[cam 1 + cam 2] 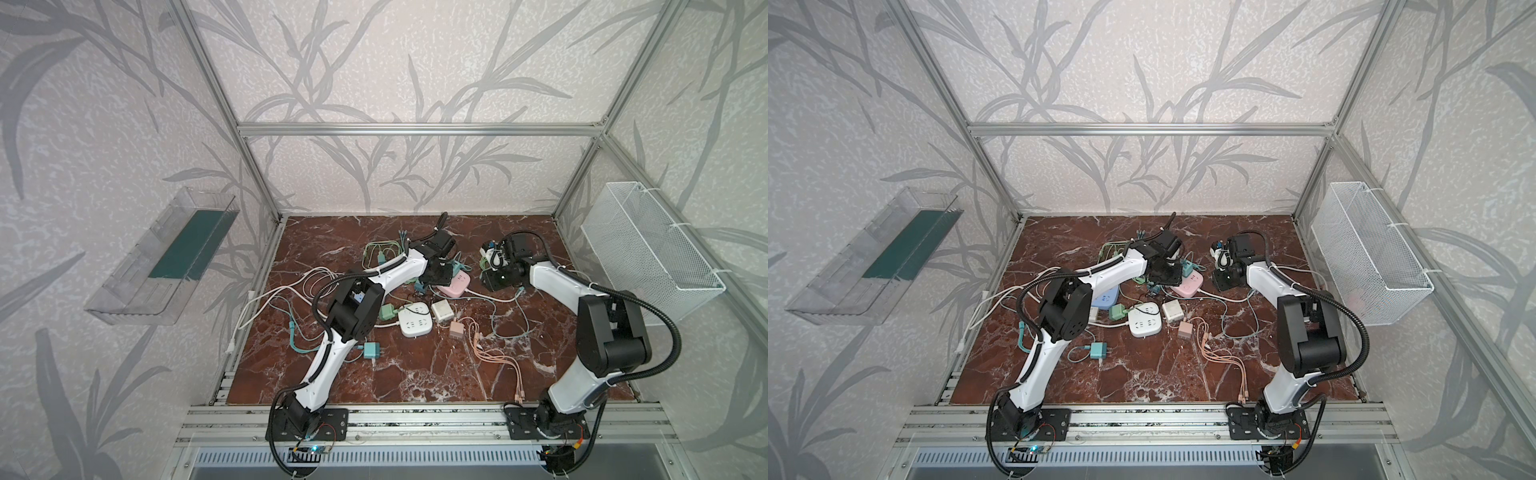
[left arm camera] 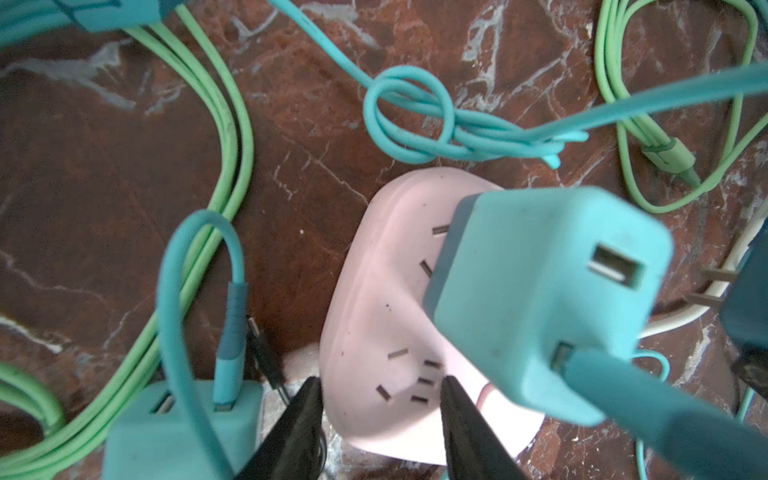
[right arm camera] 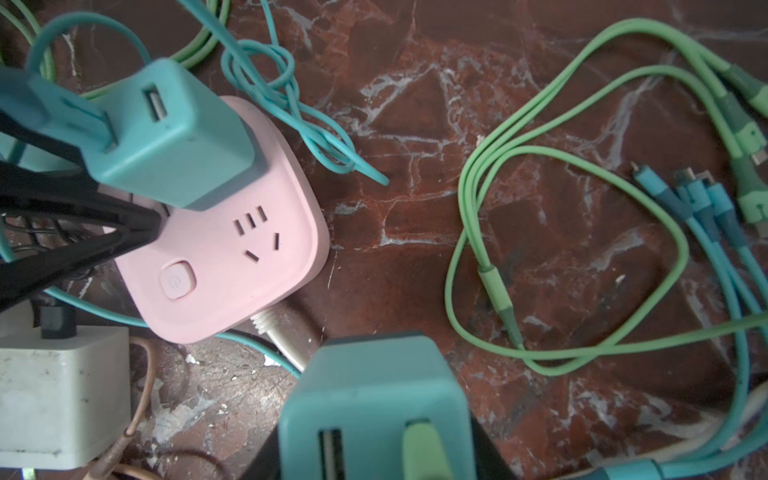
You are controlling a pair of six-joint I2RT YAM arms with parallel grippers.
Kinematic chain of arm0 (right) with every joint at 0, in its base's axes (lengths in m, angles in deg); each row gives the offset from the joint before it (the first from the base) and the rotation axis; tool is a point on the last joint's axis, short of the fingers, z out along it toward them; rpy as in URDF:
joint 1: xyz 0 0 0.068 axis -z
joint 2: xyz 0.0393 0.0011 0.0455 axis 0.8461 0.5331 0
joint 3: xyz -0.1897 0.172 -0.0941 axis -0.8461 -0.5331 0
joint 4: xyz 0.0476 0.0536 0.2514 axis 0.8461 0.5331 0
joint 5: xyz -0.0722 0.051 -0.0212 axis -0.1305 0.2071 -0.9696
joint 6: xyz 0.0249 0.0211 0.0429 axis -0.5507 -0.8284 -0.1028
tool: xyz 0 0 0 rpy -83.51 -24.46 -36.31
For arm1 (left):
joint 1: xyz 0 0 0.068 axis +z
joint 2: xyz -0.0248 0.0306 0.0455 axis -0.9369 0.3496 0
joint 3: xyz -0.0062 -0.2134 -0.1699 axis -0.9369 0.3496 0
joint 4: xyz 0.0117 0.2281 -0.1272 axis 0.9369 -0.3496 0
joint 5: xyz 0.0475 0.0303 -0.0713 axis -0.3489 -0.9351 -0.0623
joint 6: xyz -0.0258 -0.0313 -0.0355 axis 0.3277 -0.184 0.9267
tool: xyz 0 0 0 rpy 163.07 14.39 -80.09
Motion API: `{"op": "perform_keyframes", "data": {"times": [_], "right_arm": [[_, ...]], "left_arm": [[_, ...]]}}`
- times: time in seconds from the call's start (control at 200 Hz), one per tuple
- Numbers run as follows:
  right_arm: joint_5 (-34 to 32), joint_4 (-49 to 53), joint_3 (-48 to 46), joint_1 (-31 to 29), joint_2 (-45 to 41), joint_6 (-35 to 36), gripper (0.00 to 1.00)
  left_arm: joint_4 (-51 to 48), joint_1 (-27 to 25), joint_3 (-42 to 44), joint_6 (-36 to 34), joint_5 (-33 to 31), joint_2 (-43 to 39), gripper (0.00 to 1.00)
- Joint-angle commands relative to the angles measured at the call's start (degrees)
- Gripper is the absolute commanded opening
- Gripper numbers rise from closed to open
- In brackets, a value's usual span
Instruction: Pull the plug off the socket
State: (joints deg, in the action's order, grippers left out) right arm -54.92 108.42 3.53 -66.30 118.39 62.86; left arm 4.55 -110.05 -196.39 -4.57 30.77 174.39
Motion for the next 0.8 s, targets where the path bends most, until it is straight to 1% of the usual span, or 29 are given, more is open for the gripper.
{"op": "perform_keyframes", "data": {"times": [0.0, 0.19, 0.375, 0.395, 0.56, 0.65, 0.795], "right_arm": [[-1.2, 3.3, -0.8, 0.2, -1.6, -2.2, 0.16], [-1.7, 7.3, 0.0, 0.2, -0.3, -2.7, 0.16], [-1.4, 8.2, 0.4, 0.3, 0.0, -3.3, 0.16], [-1.7, 8.4, 0.6, 0.3, 1.5, -3.3, 0.16], [-2.7, 12.1, 3.6, 0.2, 4.7, -2.8, 0.16], [-4.3, 12.3, 4.2, 0.2, 5.6, -3.1, 0.16], [-4.9, 11.4, 4.2, 0.2, 5.6, -3.9, 0.17]], "left_arm": [[-3.6, -0.4, 2.8, -0.1, -1.3, 1.6, 0.47], [-2.9, -0.3, 3.4, 0.1, -1.4, 1.1, 0.47], [-2.3, -0.4, 3.8, 0.3, -1.1, 0.9, 0.47], [-2.3, -0.3, 3.8, 0.3, -1.1, 0.9, 0.47], [-2.0, -0.3, 4.3, 0.4, -1.1, 0.6, 0.47], [-2.1, -0.3, 4.5, 0.4, -1.2, 0.5, 0.47], [-1.8, -0.3, 5.1, 0.3, -1.3, 0.2, 0.47]]}}
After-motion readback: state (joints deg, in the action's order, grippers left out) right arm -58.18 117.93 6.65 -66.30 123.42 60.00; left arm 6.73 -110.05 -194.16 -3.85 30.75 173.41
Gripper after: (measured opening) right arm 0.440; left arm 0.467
